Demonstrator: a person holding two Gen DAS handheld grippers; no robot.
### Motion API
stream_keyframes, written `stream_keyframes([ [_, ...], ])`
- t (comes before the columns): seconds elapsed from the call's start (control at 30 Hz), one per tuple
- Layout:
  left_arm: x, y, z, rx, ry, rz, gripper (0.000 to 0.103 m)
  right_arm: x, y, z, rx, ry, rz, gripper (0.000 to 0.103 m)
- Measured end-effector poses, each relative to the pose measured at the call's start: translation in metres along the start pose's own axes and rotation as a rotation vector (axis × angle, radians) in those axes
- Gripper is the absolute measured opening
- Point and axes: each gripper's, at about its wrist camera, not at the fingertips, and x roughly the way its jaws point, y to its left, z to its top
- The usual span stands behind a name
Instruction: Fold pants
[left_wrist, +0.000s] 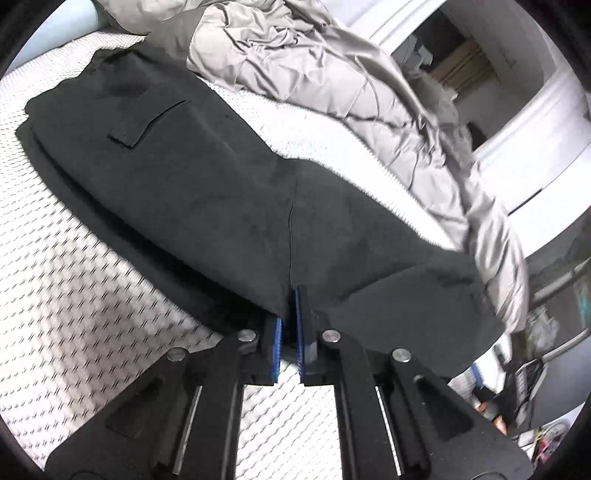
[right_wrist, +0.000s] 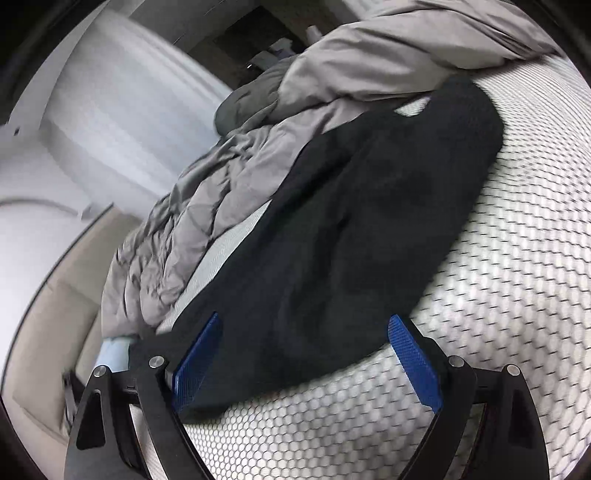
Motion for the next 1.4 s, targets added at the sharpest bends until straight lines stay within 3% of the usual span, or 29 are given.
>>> stream_keyframes([
  [0.1,0.011,0.014,-0.003,-0.009,0.068,0.066,0.011,-0.007,-0.009,0.007,0.048,-0.019,-0.005,0.092],
  [0.17,0.017,0.025,-0.005,-0.064,0.103,0.067,0.014,-0.022,-0.02,0.016,0.086,-0.089,0.006,0.092],
  [0.23,0.01,0.027,-0.006,-0.058,0.095,0.05,0.016,-0.039,-0.044,0.027,0.188,-0.161,0.033,0.092],
  [0.37,-0.002,0.037,-0.005,-0.028,0.041,0.1,0.028,-0.037,-0.085,0.039,0.378,-0.124,0.122,0.092],
  [0.57,0.01,0.06,0.016,-0.086,0.047,0.099,0.028,0.0,-0.069,0.059,0.285,-0.097,0.054,0.091],
  [0.6,0.014,0.06,0.019,-0.08,0.047,0.107,0.028,0.006,-0.064,0.062,0.275,-0.116,0.067,0.08],
  [0.63,0.015,0.06,0.02,-0.066,0.042,0.115,0.028,0.01,-0.063,0.062,0.278,-0.12,0.07,0.061],
  [0.67,0.021,0.055,0.023,-0.061,0.04,0.119,0.028,0.016,-0.062,0.063,0.289,-0.111,0.057,0.052],
  [0.7,0.024,0.054,0.024,-0.056,0.04,0.123,0.028,0.02,-0.062,0.061,0.293,-0.109,0.044,0.031],
  [0.8,0.028,0.051,0.026,-0.053,0.04,0.117,0.028,0.008,-0.061,0.053,0.285,-0.138,0.016,0.011],
  [0.9,0.028,0.051,0.026,-0.057,0.041,0.107,0.028,-0.032,-0.056,0.043,0.227,-0.196,-0.023,0.002],
  [1.0,0.021,0.056,0.025,-0.064,0.043,0.095,0.028,-0.055,-0.061,0.032,0.22,-0.18,-0.056,0.002],
  [1.07,0.011,0.065,0.024,-0.081,0.043,0.075,0.028,-0.053,-0.067,0.031,0.203,-0.122,-0.085,0.002],
  [1.2,-0.013,0.087,0.026,-0.104,0.003,0.134,0.028,-0.05,-0.074,0.029,0.278,-0.07,-0.069,0.01],
  [1.27,-0.027,0.105,0.029,-0.151,-0.018,0.123,0.028,-0.06,-0.076,0.028,0.287,-0.104,-0.039,0.021],
  [1.33,-0.037,0.12,0.033,-0.187,-0.041,0.118,0.028,-0.07,-0.074,0.026,0.276,-0.174,-0.005,0.049],
  [1.4,-0.042,0.13,0.036,-0.207,-0.061,0.119,0.029,-0.073,-0.072,0.027,0.268,-0.195,0.005,0.057],
])
